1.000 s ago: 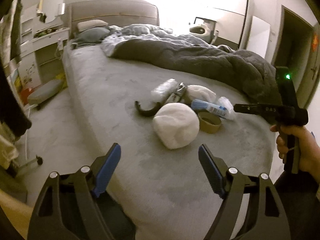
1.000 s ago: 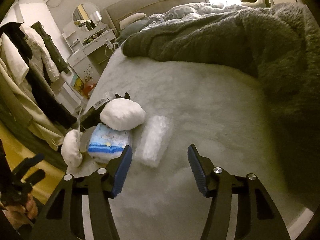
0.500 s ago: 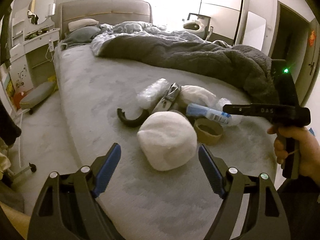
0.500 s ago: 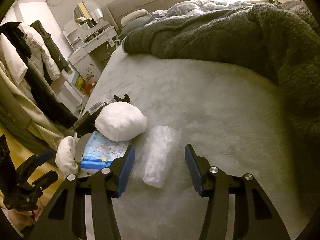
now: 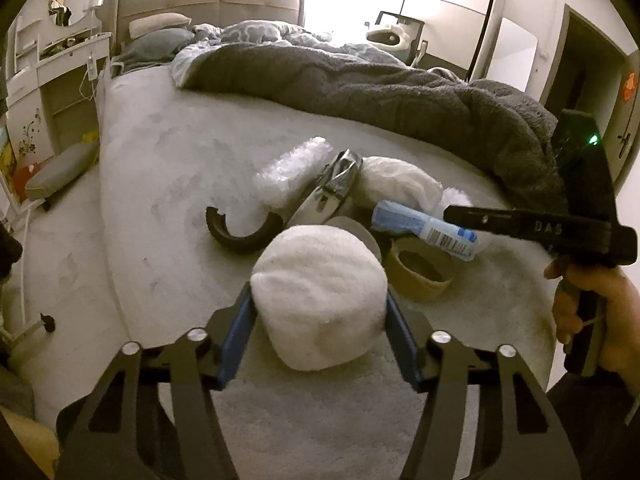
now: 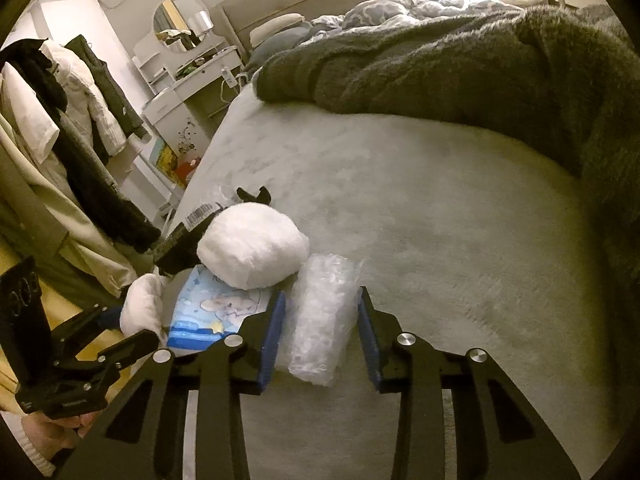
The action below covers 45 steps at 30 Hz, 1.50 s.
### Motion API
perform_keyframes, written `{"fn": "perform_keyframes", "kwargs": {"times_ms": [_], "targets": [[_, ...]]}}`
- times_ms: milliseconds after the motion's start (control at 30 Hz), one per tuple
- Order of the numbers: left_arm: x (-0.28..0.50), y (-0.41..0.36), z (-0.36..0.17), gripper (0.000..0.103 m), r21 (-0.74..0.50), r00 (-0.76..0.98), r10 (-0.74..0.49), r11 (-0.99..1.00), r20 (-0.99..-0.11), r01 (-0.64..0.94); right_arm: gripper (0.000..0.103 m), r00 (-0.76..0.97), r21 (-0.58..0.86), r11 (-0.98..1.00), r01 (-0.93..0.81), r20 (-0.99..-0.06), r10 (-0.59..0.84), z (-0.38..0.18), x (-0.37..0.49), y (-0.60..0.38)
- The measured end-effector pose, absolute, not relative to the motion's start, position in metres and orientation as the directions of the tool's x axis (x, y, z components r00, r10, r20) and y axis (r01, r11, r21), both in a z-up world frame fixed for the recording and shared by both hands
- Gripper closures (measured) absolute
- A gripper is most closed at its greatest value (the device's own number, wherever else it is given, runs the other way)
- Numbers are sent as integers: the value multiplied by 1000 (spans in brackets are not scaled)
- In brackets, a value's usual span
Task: Collect trash
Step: 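Close left tool on white tissue ball while right tool grasps clear plastic wrapper, then carry both items to the bin and open left tool to drop the ball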
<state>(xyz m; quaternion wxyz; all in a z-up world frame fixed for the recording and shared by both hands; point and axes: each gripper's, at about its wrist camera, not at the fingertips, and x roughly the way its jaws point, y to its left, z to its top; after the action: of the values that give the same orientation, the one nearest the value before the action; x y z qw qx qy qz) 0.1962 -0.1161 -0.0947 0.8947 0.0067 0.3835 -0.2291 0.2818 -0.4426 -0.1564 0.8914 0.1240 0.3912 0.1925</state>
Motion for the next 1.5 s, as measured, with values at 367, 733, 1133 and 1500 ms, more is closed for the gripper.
{"fn": "perform_keyframes", "kwargs": {"times_ms": [367, 733, 1133, 1500], "targets": [[180, -97, -75, 50, -198, 624, -430, 891, -652, 408, 67, 708, 297, 924, -242, -598, 377, -120, 274, -429], [173, -51, -71, 49, -188, 655, -324, 944, -683, 271, 67, 714, 258, 911, -321, -566, 412, -88, 262, -383], [169, 34, -106, 49, -189, 595, -188, 980, -781, 63, 67, 663, 229, 873, -432, -576, 479, -73, 248, -310], [150, 90, -161, 48, -206, 392, -175, 978, -903, -37, 67, 563, 223, 801, -556, -608, 560, -71, 233, -221]]}}
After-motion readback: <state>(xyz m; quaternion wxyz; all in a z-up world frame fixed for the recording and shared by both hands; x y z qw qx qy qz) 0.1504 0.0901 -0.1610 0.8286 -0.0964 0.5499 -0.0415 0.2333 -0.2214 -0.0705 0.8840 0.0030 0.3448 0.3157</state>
